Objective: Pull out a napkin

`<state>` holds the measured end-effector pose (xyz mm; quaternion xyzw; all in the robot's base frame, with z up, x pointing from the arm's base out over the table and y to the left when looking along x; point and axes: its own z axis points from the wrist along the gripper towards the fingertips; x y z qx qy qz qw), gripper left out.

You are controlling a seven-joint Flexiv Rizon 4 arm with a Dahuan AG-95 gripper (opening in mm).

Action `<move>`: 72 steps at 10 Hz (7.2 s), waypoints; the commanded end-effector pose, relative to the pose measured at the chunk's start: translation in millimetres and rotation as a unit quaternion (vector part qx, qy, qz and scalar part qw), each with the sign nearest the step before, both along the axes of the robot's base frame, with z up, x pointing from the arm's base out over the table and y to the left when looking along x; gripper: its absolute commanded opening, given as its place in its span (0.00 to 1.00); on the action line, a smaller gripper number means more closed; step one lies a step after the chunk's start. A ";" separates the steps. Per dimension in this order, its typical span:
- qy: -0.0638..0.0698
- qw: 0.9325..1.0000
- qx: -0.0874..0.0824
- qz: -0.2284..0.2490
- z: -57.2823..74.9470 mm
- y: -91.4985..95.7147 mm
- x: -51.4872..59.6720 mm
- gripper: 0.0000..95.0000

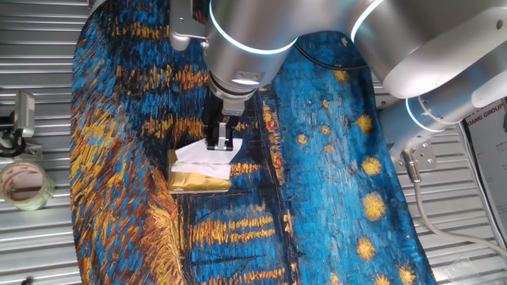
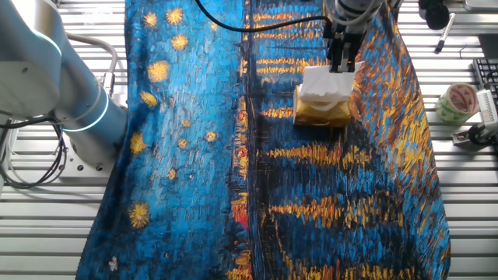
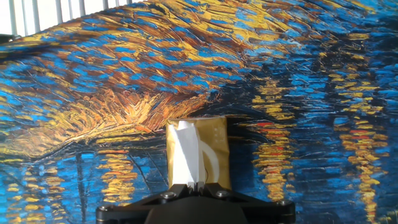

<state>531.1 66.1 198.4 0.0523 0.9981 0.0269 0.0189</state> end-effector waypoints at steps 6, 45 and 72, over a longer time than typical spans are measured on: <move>0.004 1.000 0.001 0.001 7.4 -0.2 -3.0 0.00; 0.034 0.999 0.031 0.020 41.5 -19.3 -16.3 0.00; -0.029 0.997 -0.011 0.067 2.7 -74.4 -21.7 0.00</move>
